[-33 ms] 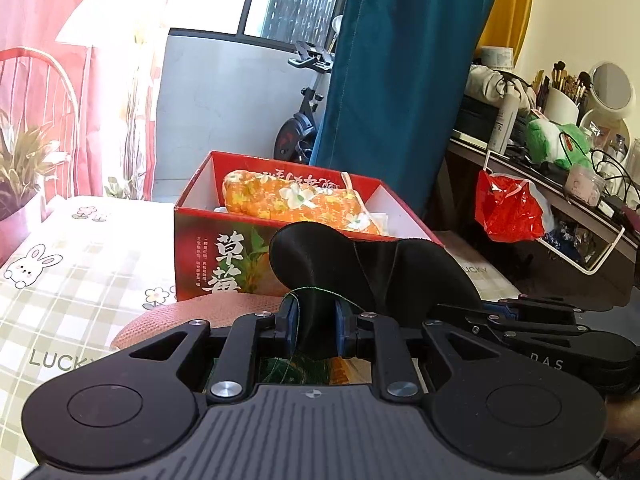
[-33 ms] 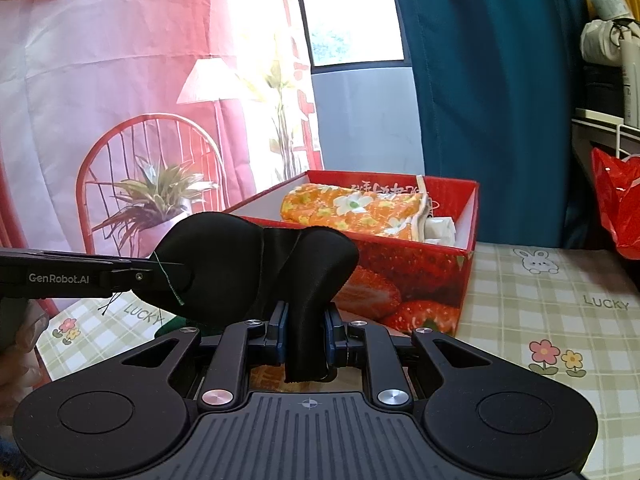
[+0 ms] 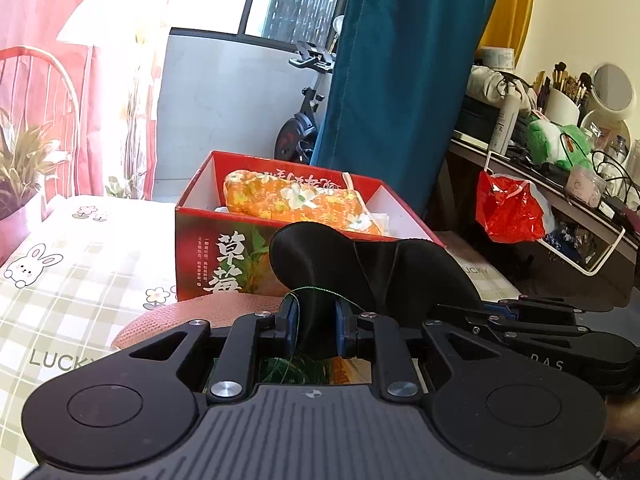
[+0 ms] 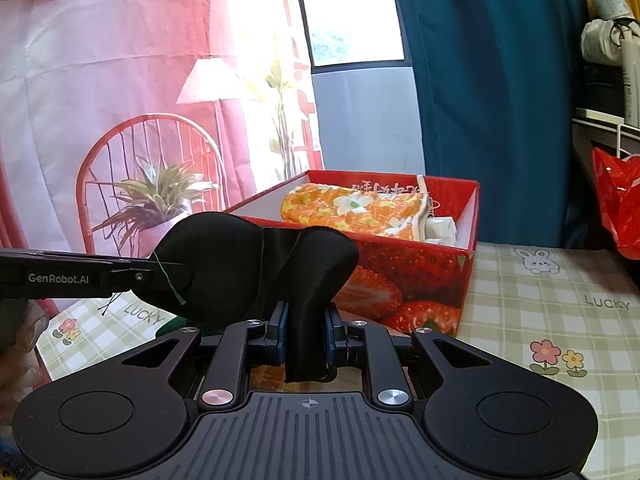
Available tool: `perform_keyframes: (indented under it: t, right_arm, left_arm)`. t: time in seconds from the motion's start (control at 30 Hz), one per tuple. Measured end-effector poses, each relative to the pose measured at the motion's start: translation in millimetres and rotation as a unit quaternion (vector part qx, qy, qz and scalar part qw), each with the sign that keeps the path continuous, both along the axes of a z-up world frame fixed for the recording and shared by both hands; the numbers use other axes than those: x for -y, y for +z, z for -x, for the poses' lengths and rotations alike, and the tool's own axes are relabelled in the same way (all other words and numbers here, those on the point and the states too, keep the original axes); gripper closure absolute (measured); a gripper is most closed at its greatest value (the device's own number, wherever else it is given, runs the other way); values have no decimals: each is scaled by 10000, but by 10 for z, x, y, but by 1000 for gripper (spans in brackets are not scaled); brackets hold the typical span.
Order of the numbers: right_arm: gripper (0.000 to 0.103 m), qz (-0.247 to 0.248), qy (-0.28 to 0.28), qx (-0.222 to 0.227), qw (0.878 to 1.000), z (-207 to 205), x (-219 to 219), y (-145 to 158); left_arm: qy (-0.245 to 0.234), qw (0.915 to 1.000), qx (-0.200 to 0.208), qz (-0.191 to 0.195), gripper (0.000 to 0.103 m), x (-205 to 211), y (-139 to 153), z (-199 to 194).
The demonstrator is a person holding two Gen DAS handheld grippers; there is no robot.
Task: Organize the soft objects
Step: 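Carry the eye mask into the red box and open the left tool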
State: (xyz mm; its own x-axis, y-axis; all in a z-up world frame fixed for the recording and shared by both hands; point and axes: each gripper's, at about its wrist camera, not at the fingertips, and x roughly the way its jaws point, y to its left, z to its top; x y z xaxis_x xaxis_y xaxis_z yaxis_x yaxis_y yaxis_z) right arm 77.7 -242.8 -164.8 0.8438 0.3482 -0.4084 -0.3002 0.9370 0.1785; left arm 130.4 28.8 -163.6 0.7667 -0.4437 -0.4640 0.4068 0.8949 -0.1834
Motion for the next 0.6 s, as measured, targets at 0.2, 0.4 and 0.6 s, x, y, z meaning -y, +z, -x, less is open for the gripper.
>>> perform_keyframes:
  t: [0.2,0.4,0.6]
  right_arm:
    - [87,63,38,86,9999,-50,-51,61]
    - [87,177,73,369,9991,-207,-95,268]
    - [87,358,90,641,9973,-467,-101,442]
  left_arm:
    - [62,9999,79,119,83,-40,77,-84]
    - [124,9992,285,232,83,-45,268,-242]
    - [280,9987,246,342,83,-17,360,-527]
